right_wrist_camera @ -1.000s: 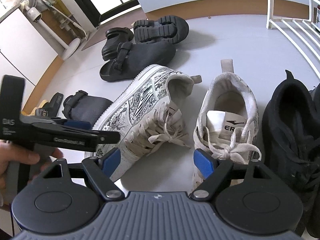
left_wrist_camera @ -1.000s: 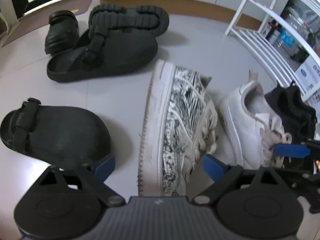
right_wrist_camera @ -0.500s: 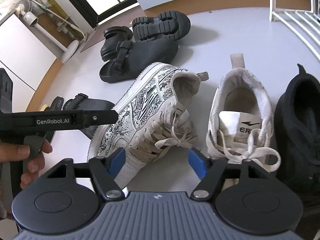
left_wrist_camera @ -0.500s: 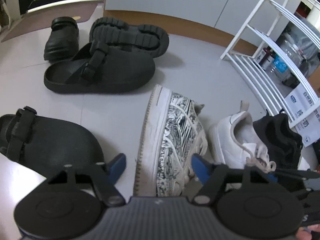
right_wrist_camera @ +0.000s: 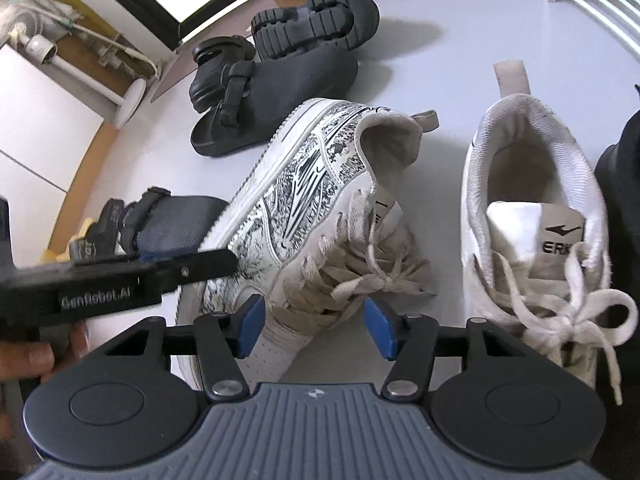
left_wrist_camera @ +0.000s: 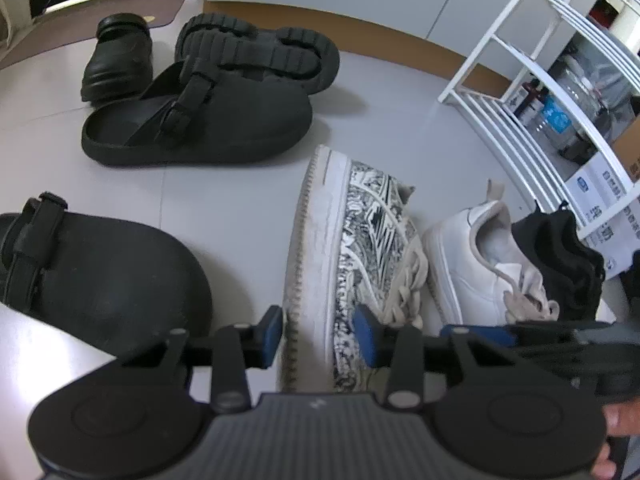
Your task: Organize scattered shoes
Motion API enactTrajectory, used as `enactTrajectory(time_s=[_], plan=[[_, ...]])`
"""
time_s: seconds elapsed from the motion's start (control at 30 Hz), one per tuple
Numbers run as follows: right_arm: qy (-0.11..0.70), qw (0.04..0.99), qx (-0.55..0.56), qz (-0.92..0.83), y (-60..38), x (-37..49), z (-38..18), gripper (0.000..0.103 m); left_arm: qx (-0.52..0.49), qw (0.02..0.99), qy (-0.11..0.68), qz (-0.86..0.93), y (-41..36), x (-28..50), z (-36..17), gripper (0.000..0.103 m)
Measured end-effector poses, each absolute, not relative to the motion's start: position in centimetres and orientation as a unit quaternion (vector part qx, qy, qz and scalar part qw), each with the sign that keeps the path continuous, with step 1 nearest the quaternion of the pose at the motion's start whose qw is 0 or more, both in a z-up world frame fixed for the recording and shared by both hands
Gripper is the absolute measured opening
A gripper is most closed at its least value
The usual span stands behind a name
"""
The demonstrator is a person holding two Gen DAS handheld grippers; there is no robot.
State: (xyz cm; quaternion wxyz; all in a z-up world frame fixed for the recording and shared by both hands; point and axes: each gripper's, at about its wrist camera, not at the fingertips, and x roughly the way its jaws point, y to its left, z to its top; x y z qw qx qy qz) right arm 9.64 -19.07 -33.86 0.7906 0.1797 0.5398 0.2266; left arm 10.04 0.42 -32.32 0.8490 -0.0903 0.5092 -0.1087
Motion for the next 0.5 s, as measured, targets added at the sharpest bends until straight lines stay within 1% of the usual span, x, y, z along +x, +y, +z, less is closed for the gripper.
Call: enactTrajectory(time_s=[0.17,0.27,0.5], plan=[[0.539,0.786,0.208,0.221,-18.9,10.9,-34.0,0.062,-0.105,0.852,0.503,-0.097,1.4,9.8,-31.7,0.041],[0.542,0.783,0.222,0.210,-18.7,12.0,-34.3,0.066,-0.113,0.854,0.499,-0.090,2.0,9.6,-31.3,0.041],[0.556,0.767,0.258,0.192,-18.3,14.0,-35.4,0.067,-0.133,0.858,0.490,-0.073,3.4,9.2,-30.5,0.041]])
